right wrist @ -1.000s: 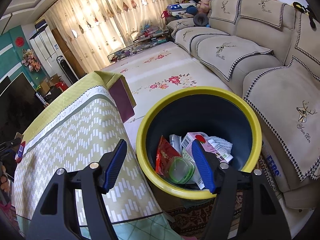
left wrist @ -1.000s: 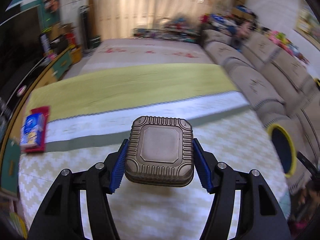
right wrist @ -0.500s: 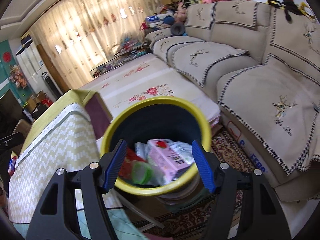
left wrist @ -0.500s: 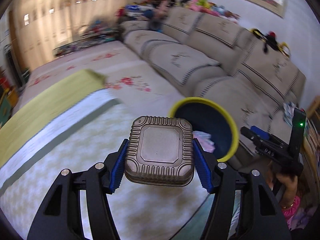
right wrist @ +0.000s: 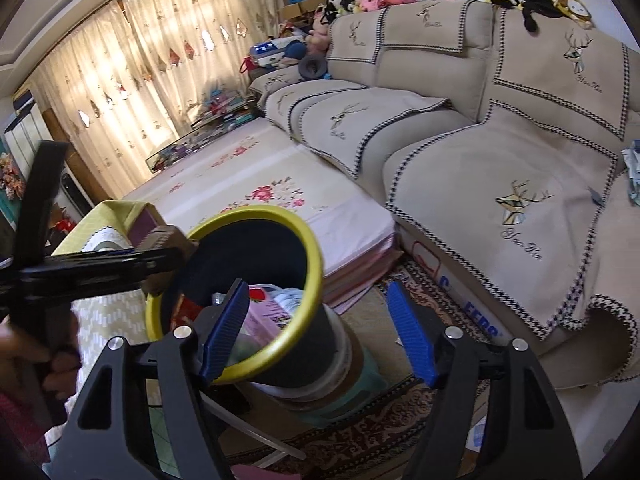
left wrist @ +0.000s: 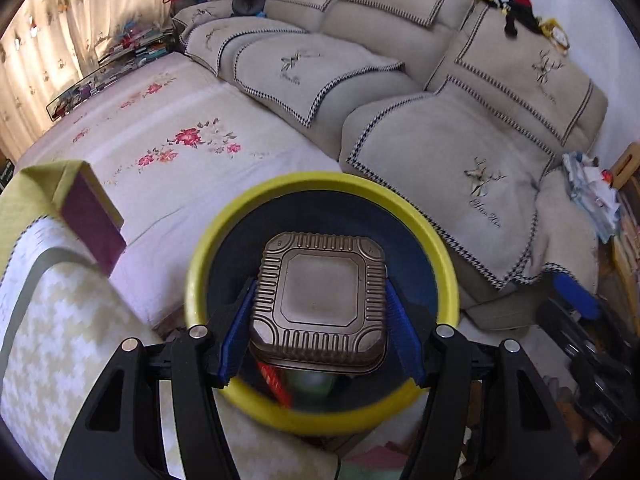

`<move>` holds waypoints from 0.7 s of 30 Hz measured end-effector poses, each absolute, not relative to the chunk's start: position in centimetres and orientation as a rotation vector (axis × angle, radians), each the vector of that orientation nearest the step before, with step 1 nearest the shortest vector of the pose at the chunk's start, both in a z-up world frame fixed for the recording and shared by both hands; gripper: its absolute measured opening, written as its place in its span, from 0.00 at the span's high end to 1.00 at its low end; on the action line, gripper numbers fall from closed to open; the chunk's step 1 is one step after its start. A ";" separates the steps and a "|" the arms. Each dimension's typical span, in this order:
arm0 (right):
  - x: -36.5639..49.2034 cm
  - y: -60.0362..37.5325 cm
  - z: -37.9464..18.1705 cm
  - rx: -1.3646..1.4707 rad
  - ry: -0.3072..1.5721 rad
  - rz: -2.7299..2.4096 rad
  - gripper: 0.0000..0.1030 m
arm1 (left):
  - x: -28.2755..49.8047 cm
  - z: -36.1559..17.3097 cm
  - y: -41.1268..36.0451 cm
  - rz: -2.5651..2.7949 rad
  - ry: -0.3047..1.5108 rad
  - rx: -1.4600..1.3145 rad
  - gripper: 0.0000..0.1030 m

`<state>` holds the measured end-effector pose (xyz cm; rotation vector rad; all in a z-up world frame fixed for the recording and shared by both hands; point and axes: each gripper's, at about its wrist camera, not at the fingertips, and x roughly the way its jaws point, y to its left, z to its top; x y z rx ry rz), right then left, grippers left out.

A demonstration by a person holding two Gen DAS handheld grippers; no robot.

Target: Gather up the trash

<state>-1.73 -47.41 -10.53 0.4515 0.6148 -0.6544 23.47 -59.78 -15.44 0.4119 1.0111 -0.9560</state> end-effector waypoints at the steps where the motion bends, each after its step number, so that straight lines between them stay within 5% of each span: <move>1: -2.1 -47.3 -10.6 0.447 0.616 -0.660 0.34 | 23.7 -16.0 -60.4 -0.952 1.019 0.419 0.40; 4: -2.9 -47.2 -10.3 0.437 0.616 -0.671 0.32 | 24.3 -17.4 -61.8 -0.936 1.047 0.426 0.39; 7: -3.4 -47.0 -9.9 0.427 0.614 -0.677 0.30 | 24.9 -18.5 -62.3 -0.918 1.072 0.422 0.17; 11: -3.8 -46.3 -9.4 0.410 0.615 -0.667 0.29 | 25.5 -18.6 -60.1 -0.900 1.087 0.397 0.16; 21: -2.1 -40.4 -7.2 0.321 0.601 -0.497 0.21 | 21.0 -6.9 -39.7 -0.721 0.806 0.183 0.05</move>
